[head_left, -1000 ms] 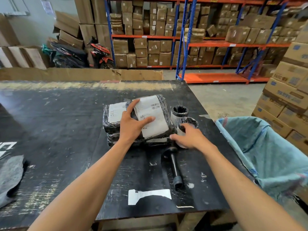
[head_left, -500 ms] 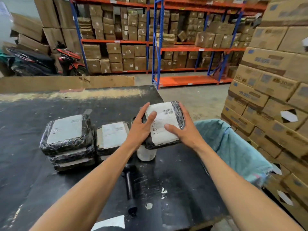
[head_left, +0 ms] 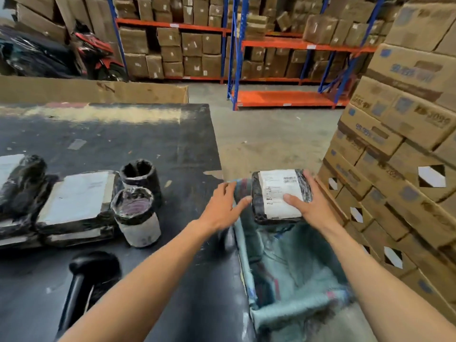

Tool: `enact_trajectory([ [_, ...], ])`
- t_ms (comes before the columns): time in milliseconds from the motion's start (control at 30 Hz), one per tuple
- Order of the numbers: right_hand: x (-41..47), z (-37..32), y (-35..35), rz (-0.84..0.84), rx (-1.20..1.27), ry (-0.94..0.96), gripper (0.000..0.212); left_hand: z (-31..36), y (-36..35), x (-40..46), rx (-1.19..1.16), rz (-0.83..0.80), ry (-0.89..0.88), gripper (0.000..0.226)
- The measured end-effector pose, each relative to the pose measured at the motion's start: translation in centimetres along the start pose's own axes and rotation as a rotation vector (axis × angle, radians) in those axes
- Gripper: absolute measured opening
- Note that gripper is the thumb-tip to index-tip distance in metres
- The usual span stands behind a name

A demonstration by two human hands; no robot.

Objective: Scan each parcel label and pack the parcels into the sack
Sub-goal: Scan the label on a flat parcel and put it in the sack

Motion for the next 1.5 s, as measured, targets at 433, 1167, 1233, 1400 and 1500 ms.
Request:
enact_trajectory([
  [433, -1.1, 16.5, -5.7, -0.265, 0.098, -0.361, 0.104, -4.2, -4.9, 6.7, 0.407, 0.0, 0.039, 0.091],
  [1167, -0.6, 26.7, -14.1, -0.52, -0.19, -0.513, 0.098, -4.3, -5.1, 6.9, 0.52, 0.032, -0.001, 0.095],
  [1233, -0.7, 26.5, -14.6, -0.6, -0.445, -0.523, 0.087, -4.0, -4.9, 6.8, 0.526, 0.026, 0.006, 0.095],
  [1400, -1.6, 25.7, -16.7, -0.761, -0.892, -0.112, 0.078, -3.9, -4.9, 6.7, 0.53, 0.014, 0.019, 0.094],
  [1500, -1.2, 26.3, -18.4, -0.868, -0.913, -0.058, 0.077, -4.0, -5.0, 6.8, 0.53, 0.019, 0.016, 0.094],
])
Point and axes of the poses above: each hand's wrist, its own x-axis towards the middle knuckle, its own y-axis out of the back of the hand, z = x × y, the point moved 2 cm from there along x, towards the middle knuckle, and after that the axes turned 11 degrees about y, right-handed, at the moved point
